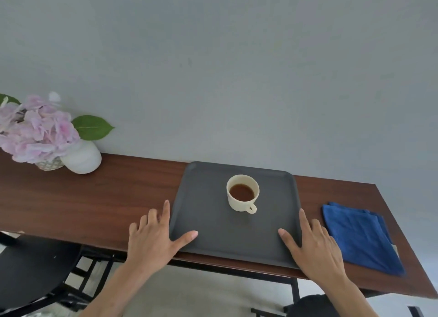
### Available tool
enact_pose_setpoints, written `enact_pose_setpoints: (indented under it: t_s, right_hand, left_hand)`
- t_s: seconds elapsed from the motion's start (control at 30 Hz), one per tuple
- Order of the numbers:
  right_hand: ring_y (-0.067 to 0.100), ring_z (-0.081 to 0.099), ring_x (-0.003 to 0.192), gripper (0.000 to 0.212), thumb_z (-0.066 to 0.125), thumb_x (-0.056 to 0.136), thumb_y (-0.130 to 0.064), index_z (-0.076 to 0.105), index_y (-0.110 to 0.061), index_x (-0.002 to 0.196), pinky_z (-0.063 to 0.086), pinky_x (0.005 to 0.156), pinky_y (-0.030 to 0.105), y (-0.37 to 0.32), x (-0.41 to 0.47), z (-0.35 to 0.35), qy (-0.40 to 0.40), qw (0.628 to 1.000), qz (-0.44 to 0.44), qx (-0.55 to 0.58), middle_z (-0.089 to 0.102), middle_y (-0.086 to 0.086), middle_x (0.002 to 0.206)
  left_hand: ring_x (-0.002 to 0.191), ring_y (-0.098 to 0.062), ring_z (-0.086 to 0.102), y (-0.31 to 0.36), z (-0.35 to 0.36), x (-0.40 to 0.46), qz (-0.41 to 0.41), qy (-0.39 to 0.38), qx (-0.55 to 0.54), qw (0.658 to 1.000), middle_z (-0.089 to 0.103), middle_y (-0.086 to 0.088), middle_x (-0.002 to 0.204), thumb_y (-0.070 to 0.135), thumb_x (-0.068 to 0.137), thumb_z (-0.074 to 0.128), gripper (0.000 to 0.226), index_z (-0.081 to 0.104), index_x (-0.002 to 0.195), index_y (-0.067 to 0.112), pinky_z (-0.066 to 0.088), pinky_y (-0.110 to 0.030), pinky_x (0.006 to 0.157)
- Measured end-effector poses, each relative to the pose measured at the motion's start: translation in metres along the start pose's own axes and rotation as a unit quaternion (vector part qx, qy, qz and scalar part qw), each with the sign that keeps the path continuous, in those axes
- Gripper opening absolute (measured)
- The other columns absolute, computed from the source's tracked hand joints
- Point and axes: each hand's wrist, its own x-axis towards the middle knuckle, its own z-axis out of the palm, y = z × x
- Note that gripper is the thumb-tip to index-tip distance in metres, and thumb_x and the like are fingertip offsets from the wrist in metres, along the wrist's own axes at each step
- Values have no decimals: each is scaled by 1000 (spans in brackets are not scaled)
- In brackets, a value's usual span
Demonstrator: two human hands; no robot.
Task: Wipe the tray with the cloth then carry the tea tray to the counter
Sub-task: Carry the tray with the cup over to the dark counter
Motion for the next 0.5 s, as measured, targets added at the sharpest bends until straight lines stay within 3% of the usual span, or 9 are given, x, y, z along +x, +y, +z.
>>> enact_pose_setpoints:
  t_s: [0.27,0.5]
  right_hand:
    - [15,53,107,110,9,77,-96,9,-24,160,49,92,36,-5,-1,-2,-7,1000,9,-5,52,-5,116]
    - [10,48,104,113,14,77,-97,8,-23,162,46,93,31,-10,-12,-4,-9,999,29,20,49,-9,114]
  left_hand:
    - [104,-22,57,-1,3,11,44,-26,-2,999,57,2,110,107,65,13,131,20,162,19,44,-42,87]
    - [113,-17,51,-8,4,18,70,-38,-40,996,53,7,114,109,62,16,136,13,162,17,41,-38,95]
